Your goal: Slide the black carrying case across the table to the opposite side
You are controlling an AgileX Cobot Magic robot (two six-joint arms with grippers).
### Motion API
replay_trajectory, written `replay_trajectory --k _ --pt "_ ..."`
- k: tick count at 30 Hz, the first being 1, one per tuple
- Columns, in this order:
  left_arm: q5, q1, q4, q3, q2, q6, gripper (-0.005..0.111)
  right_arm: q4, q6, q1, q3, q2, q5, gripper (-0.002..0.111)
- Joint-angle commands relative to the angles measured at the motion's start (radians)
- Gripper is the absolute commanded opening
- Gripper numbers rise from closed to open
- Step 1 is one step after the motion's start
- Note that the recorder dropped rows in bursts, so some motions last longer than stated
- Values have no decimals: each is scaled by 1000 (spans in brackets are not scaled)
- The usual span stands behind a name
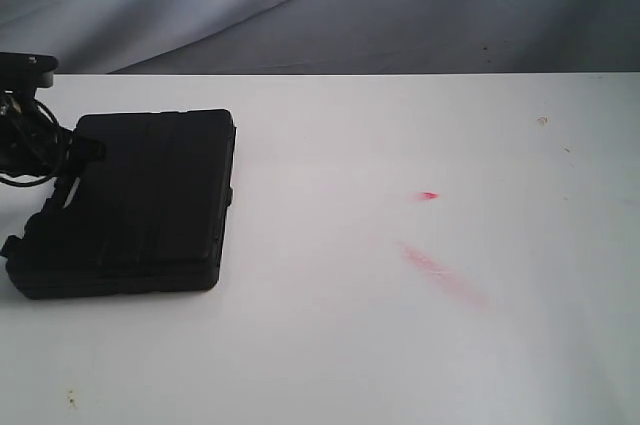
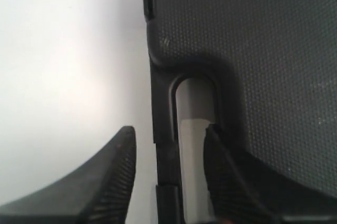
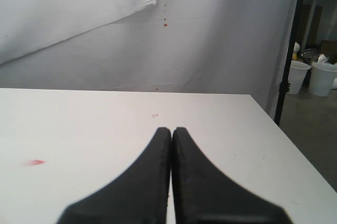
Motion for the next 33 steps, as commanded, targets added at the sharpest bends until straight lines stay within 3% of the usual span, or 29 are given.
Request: replay_trajectory --k 1,6,11,16,20,25,33 --pt "-10 -5 -5 -4 -54 -12 41 6 -3 -7 4 -5 -4 0" --pt "35 -5 -5 -4 -99 -14 36 6 -3 -7 4 -5 -4 0" --pt "59 -5 -5 -4 -142 -14 0 6 -3 -7 4 -5 -4 0" --pt "47 -5 -5 24 -225 15 0 6 -3 -7 4 -5 -4 0" --pt "-87 -5 -5 149 -397 21 0 6 -3 -7 4 -5 -4 0" --pt "-297 -5 -5 354 -780 20 0 6 -3 -7 4 -5 -4 0" --pt "-259 -5 -9 611 -1323 20 0 6 -3 -7 4 -5 -4 0"
